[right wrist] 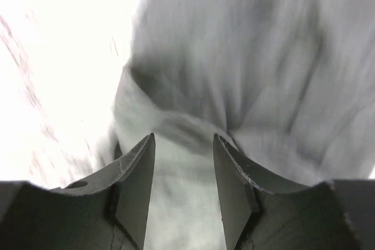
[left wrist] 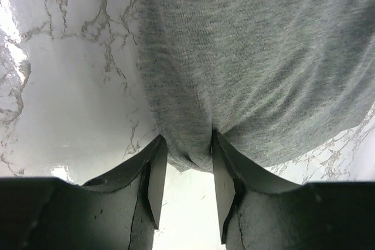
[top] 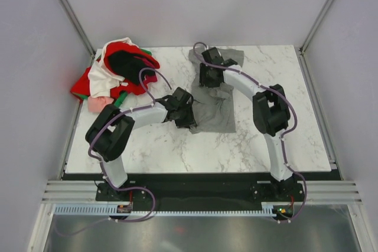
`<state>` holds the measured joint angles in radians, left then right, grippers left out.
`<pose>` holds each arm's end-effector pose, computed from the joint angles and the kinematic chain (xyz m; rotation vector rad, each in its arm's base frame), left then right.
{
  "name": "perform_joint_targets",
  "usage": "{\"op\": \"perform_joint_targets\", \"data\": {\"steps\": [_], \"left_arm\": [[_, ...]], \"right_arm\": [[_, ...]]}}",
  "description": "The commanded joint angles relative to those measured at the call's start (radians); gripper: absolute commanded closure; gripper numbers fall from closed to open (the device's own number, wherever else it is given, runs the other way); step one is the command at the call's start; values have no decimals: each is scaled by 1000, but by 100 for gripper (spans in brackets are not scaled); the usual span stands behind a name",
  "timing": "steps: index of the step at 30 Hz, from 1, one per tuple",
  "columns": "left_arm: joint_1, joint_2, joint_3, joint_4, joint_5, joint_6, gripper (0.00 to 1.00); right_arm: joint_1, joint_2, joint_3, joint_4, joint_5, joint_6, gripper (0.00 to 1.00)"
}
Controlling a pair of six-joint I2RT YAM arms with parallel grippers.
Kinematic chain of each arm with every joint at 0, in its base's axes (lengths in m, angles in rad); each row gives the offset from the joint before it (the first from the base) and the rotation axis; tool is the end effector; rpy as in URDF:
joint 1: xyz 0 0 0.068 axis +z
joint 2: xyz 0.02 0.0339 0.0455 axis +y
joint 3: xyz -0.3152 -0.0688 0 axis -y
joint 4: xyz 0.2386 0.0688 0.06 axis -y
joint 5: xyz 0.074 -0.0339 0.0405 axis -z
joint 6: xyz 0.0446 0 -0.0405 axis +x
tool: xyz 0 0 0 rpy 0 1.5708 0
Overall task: Fold and stack the t-shirts
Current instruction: Fold the tshirt
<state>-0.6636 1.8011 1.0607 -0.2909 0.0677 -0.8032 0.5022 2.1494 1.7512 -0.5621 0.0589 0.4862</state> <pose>0.2892 -0.2299 0.2020 -0.1648 2.7231 -0.5735 0.4426 0.2401 0.2431 0.0033 2.5592 0.3161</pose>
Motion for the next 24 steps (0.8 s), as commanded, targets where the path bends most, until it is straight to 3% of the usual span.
{"op": "perform_joint_targets", "data": {"steps": [1,4,6,13,15,19,24], "left_arm": [[-16,-8,-41,-30,-42,-13,56],[-18,-48,-34,-50,-37,-7,56],[-18,-97,-21,-66,-45,2,53],[-10,-244,99,-189,-121,48,30],[-2,-278,104,-203,-118,58,27],[24,-338,47,-205,-97,64,28],[29,-400,-73,-177,-82,52,32]], "right_arm": [[-80,139,410,-128,90,-63,48],[-138,233,635,-257,70,-67,47],[-158,166,592,-243,58,-69,45],[-197,-307,-179,37,-34,-67,41],[-198,-439,-313,97,-56,-51,40],[-202,-617,-649,186,-190,-9,40],[-202,-677,-831,254,-208,22,43]]}}
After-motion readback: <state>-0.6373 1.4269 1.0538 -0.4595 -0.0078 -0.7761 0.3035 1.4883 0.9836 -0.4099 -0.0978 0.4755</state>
